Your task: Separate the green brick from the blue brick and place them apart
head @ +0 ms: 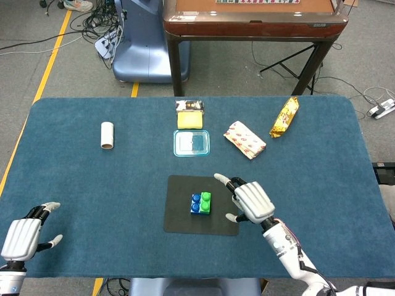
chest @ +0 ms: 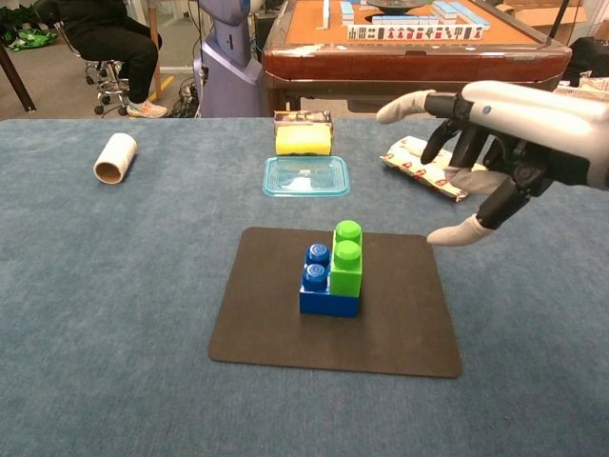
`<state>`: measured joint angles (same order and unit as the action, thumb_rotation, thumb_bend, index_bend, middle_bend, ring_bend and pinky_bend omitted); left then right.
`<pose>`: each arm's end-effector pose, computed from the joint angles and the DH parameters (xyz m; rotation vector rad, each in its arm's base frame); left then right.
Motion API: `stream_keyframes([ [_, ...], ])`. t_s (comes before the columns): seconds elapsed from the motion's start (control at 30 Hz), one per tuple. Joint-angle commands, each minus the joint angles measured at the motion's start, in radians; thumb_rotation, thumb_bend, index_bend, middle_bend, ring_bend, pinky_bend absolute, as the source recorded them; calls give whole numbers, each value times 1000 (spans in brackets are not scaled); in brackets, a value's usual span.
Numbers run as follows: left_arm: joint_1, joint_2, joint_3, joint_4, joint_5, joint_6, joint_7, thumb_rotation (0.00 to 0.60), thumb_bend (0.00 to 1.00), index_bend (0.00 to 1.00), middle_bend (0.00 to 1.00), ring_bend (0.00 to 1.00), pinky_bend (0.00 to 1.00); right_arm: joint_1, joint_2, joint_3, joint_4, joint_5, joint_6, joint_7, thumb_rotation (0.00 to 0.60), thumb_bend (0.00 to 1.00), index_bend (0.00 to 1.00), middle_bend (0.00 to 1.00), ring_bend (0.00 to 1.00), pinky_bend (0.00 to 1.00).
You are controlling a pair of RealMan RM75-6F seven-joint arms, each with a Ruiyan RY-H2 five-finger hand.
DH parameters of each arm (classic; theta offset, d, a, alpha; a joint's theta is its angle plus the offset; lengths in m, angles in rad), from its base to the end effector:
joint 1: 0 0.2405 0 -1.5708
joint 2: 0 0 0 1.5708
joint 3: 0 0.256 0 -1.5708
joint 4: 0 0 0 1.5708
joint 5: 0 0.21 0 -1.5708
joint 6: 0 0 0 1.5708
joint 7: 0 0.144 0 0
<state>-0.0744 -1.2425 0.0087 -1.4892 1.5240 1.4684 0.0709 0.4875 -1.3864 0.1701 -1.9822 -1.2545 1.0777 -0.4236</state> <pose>-0.3270 0.1659 0.1184 -1.4655 -0.8993 -0.8107 -0.1199 -0.2499 0.0314 1.8357 -1.1109 1.1209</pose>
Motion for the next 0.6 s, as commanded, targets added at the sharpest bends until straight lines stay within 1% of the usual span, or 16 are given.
stream_keyframes([
  [0.03, 1, -2, 0, 2, -1, 0, -3, 600, 95, 296, 267, 277, 590, 45, -20, 5, -12, 129, -34, -92, 600, 0, 124, 999, 1000, 1000],
  [0.2, 1, -5, 2, 6, -2, -5, -6, 600, 96, 296, 267, 277, 590, 105, -48, 23, -53, 318, 5, -249, 600, 0, 124, 1000, 1000, 1000],
  [0.3, 1, -10, 5, 12, -1, -8, -6, 600, 95, 296, 267, 277, 590, 137, -73, 39, -62, 395, 29, -285, 600, 0, 126, 1000, 1000, 1000],
  [0.6, 3, -22, 11, 30, -3, -18, -13, 600, 96, 296, 267, 277, 591, 212, -121, 60, -53, 525, 69, -324, 600, 0, 127, 1000, 1000, 1000],
])
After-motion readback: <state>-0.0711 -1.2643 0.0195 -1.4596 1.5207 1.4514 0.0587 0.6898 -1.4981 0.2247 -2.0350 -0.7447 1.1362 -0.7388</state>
